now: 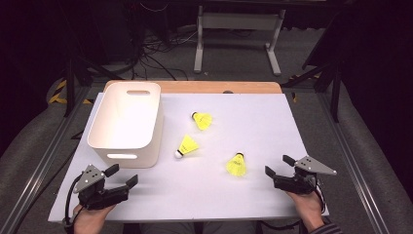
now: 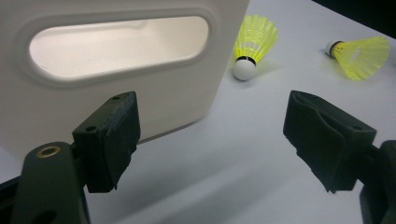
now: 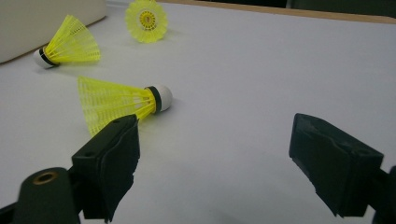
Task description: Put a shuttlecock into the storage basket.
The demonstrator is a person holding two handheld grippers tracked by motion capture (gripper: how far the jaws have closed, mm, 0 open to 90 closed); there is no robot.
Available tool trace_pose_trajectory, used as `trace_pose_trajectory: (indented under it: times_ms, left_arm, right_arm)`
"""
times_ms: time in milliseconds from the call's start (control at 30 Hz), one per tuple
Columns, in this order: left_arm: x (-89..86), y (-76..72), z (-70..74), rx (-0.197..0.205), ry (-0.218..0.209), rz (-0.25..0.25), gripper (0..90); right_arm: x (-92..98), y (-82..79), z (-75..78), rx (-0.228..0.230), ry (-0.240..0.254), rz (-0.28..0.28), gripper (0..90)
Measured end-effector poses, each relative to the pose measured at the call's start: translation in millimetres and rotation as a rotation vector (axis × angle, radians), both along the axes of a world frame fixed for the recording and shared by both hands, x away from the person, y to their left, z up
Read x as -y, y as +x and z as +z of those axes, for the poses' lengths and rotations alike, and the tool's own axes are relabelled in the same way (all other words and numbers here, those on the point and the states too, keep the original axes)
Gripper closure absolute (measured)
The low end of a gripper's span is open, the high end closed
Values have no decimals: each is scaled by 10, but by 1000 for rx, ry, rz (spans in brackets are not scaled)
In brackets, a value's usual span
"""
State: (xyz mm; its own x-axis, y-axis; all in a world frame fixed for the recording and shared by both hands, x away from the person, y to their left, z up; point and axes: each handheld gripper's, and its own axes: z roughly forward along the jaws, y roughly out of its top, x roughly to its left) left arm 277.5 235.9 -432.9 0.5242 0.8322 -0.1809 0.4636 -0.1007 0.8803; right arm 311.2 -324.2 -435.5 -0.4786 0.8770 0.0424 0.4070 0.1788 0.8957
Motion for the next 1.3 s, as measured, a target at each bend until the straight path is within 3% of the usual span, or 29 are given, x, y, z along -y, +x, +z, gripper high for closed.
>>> trace_pose_trajectory:
  times_ms: [1300]
  left_arm:
    - [359,14,8,-6,1,-98,201]
  right_arm:
    - [-2,7,-4,1,-2,3,170]
